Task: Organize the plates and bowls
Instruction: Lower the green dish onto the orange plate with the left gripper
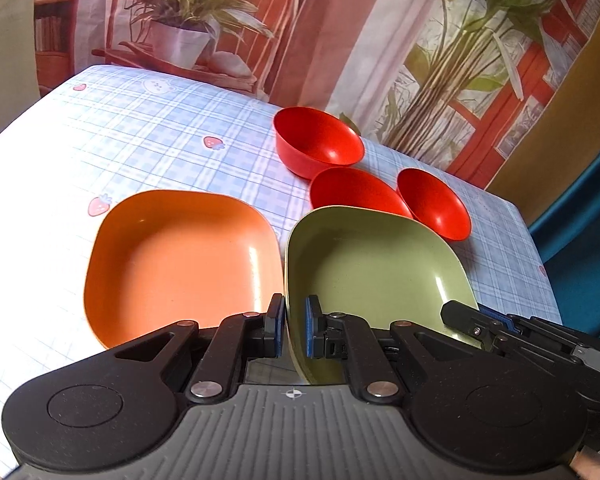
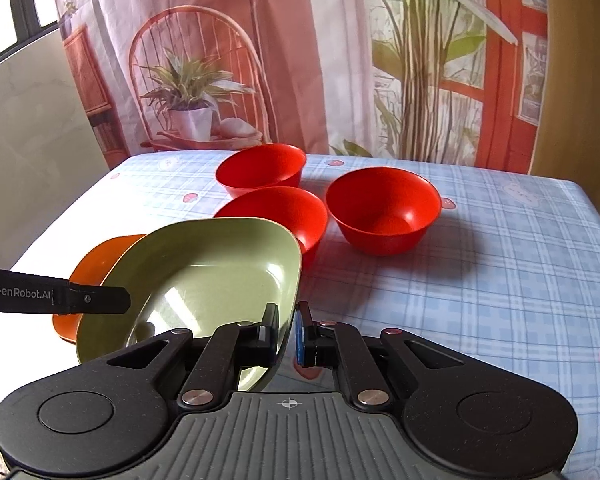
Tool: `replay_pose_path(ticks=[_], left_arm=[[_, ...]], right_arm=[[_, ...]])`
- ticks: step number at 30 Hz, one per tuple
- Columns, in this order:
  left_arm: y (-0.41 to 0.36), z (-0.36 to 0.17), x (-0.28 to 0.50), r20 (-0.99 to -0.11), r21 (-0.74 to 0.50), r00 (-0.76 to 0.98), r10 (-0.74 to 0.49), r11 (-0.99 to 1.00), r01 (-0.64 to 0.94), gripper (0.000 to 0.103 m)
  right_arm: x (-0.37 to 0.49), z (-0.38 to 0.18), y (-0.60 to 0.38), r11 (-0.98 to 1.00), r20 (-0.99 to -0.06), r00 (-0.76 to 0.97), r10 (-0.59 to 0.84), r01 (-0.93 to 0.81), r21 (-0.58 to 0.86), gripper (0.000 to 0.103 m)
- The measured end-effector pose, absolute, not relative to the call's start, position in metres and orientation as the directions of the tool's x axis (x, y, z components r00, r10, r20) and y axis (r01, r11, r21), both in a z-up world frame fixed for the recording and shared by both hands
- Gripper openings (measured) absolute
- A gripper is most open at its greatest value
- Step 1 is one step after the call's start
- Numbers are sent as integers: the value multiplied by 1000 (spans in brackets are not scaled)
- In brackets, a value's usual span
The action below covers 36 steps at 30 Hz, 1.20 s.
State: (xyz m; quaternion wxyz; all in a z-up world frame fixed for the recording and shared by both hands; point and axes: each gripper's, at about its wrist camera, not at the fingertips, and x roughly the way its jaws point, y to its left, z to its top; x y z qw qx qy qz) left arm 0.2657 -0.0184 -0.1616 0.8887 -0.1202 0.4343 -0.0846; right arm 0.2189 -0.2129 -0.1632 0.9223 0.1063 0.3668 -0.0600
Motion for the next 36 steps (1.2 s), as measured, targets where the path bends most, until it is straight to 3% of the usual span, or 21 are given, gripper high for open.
replay_pose_path(ticks=[13,20,36], left_arm=[[40,-144,278,-714,-255,677,-178,967,-14,12],[52,-149,280,-723,-213,675,-147,977,-16,18],[66,-169,281,-722,-160,682,-112,987,-7,19]], right_arm=[[277,-153,-156,988,-677,735,26,83,128,8],[296,-160,-134,991,-669,743,29,68,118,8],[306,-184,-108,998,-698,716,18,33,60,8]])
